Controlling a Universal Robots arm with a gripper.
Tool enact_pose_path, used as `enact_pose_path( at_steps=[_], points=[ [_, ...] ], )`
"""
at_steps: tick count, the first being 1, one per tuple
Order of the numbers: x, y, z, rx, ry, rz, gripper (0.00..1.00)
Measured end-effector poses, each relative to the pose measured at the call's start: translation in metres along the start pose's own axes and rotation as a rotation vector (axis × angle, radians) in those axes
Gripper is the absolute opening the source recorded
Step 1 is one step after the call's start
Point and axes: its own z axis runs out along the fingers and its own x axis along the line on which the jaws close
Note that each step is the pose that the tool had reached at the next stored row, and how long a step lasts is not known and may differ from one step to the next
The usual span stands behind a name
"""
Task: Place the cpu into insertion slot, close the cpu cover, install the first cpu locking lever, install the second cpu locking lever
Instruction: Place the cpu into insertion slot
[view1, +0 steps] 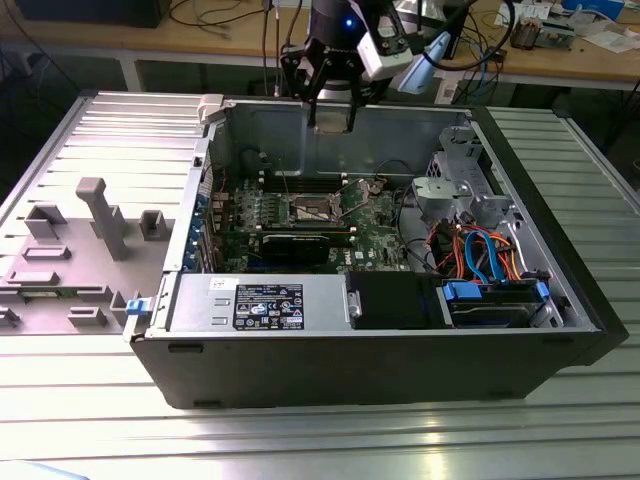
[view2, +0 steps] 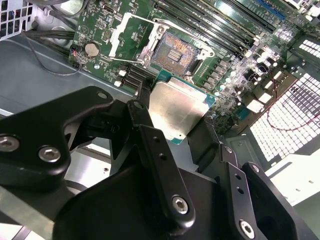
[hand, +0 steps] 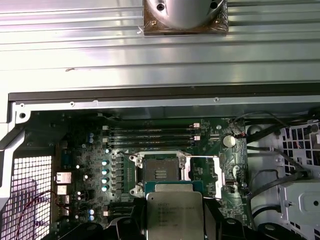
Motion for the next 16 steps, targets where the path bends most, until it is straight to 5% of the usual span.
enact_pose_path(
  at_steps=[16],
  points=[
    [0.0027,-0.0003,0.0025,0.0,0.0,0.0,0.55]
  ],
)
